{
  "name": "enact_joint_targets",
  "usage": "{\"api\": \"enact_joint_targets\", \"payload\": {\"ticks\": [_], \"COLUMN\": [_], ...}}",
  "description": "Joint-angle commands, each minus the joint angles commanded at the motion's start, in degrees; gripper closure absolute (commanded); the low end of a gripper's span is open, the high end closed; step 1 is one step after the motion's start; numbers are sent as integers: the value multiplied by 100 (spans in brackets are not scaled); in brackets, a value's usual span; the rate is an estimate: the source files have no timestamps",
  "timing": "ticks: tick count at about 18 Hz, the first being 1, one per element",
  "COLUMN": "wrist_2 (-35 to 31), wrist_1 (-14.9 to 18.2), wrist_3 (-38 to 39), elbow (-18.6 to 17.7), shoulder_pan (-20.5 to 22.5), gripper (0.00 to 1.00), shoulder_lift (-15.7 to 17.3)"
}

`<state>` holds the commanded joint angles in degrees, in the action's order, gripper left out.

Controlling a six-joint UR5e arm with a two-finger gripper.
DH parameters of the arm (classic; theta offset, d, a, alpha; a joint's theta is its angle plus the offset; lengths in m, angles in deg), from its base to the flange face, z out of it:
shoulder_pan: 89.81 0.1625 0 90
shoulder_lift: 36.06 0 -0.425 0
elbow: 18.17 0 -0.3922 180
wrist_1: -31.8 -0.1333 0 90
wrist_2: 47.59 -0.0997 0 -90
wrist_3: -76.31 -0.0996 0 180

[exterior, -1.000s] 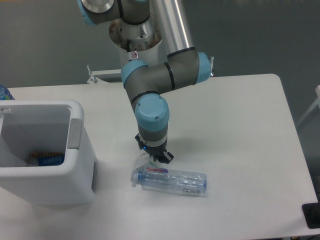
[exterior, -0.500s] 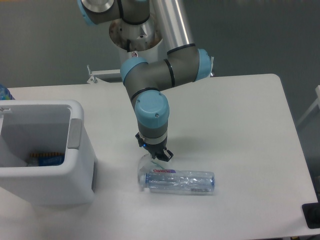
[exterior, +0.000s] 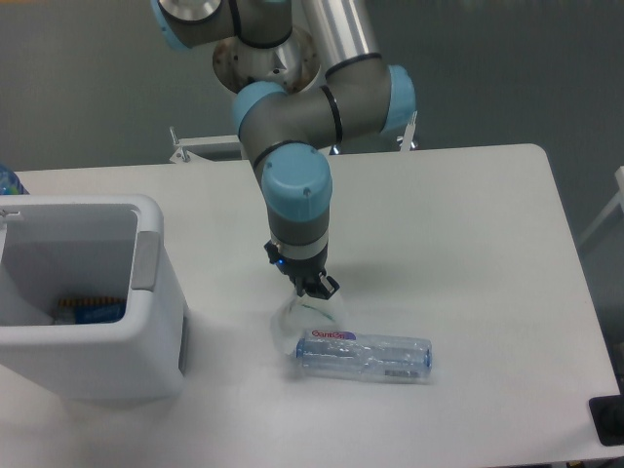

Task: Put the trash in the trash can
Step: 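Close the gripper on the plastic bag and lift it, then carry the plastic bag over the white trash bin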

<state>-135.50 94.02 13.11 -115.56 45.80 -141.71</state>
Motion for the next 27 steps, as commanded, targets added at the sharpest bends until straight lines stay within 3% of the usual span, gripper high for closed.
{"api": "enact_joint_targets", "payload": {"ticks": [4, 6, 11, 13, 16, 20, 27], "wrist_2": [694, 1107, 2047, 2399, 2997, 3569, 3834], "wrist_1": [-9, -18, -35, -53, -70, -70, -70], "wrist_3": [35, 227, 2060, 2643, 3294, 3524, 3814], "elbow": [70, 297, 1114, 1256, 1274, 1213, 1011], "shoulder_pan": [281, 369, 467, 458, 458, 397, 46], "gripper": [100, 100, 100, 100, 100, 100, 100], "shoulder_lift": [325, 387, 414, 431, 607, 914, 1222]}}
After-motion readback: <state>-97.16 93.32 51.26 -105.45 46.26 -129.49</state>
